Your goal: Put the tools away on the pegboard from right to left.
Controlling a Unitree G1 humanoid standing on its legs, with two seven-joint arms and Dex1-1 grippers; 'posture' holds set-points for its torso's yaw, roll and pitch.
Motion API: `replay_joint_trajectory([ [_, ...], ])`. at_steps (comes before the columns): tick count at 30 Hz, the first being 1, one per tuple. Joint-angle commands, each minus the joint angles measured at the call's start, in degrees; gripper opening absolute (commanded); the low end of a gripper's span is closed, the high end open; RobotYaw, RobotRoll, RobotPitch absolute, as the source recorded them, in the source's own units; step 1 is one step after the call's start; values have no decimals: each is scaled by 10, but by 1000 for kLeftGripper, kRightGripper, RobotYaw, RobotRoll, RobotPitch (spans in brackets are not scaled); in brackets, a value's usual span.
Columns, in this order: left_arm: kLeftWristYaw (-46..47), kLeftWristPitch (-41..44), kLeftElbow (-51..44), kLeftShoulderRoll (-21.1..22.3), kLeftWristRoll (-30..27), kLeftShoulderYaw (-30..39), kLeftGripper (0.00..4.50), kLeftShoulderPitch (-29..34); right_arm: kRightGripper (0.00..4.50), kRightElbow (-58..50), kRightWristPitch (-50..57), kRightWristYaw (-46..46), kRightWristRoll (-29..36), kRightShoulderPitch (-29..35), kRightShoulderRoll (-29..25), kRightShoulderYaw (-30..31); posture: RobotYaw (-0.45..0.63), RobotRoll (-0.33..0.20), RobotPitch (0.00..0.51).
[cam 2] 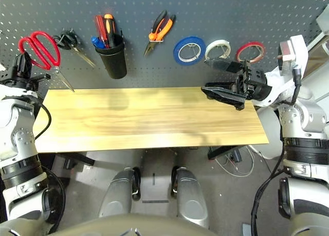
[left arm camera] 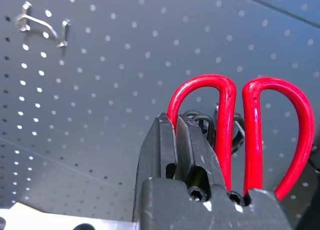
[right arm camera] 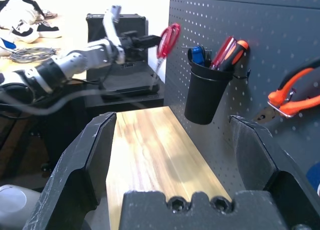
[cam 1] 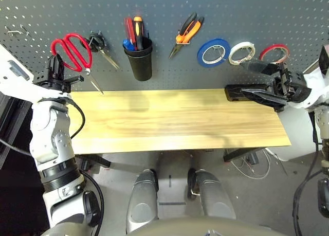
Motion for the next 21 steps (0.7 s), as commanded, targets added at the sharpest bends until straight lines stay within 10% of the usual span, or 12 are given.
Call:
replay_joint_trajectory([
  [1,0,-42,56,-5,13,-12,18,-20,4500,-20,6,-6,6,10,-2,-8,-96,0,81],
  [10,21,-69,161,-14,24,-29,18,-50,4500,-42,5,-30,7,27,8,-8,-115,0,79],
  [21,-39,-47,134,-1,71,-100,4363,95,4500,5,-46,-129,-70,42,74,22,-98,0,81],
])
